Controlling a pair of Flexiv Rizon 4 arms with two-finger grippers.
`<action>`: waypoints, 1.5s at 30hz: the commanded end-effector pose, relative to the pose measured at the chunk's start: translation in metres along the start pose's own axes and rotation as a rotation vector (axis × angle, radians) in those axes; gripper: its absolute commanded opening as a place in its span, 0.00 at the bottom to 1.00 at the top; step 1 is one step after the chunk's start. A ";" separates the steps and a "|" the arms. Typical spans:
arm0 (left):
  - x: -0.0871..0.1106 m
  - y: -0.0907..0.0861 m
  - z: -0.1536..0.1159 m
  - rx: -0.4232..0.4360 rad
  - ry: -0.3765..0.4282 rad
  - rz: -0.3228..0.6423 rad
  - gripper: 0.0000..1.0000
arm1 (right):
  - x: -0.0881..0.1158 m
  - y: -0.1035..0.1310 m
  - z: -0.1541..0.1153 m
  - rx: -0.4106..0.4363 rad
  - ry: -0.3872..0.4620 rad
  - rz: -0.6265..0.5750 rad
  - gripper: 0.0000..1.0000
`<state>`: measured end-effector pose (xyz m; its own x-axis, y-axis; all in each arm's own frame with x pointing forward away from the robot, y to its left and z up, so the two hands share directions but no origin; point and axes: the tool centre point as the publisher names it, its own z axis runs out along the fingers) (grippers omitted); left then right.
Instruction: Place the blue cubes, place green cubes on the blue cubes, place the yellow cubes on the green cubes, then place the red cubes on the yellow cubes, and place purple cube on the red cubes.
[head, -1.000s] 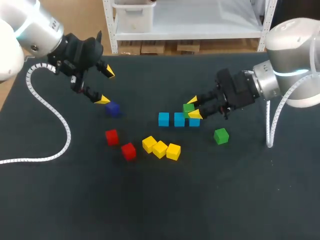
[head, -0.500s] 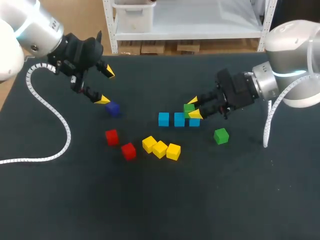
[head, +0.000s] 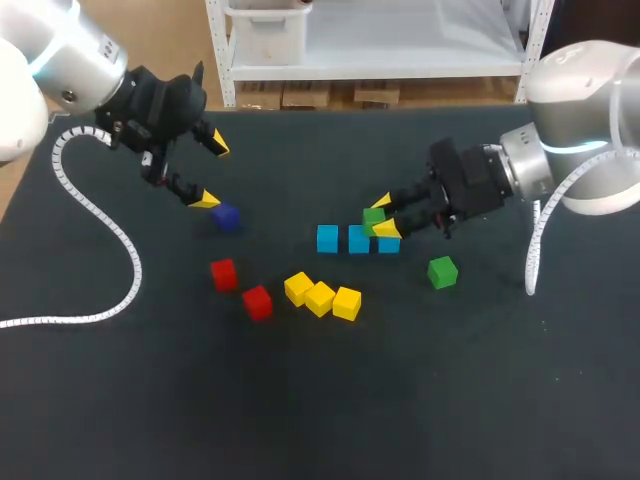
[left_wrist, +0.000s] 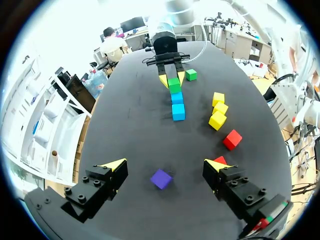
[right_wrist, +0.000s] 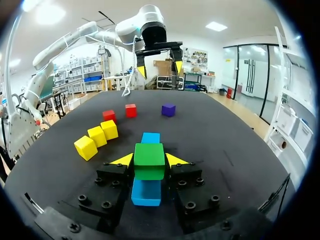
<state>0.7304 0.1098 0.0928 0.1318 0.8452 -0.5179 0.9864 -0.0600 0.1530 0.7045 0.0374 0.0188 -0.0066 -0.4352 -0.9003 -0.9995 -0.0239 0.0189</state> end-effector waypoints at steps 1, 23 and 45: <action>0.001 0.000 0.000 -0.001 -0.004 0.003 1.00 | 0.000 0.000 0.001 -0.003 0.005 -0.002 0.00; 0.001 0.000 0.000 -0.001 -0.004 0.003 1.00 | 0.002 0.001 0.000 -0.003 0.019 -0.016 0.00; 0.001 0.000 0.000 -0.001 -0.004 0.003 1.00 | 0.005 -0.002 0.001 0.002 0.021 -0.007 0.14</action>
<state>0.7303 0.1098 0.0928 0.1318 0.8452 -0.5179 0.9864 -0.0600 0.1530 0.7056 0.0359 0.0148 0.0021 -0.4535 -0.8912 -0.9996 -0.0252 0.0104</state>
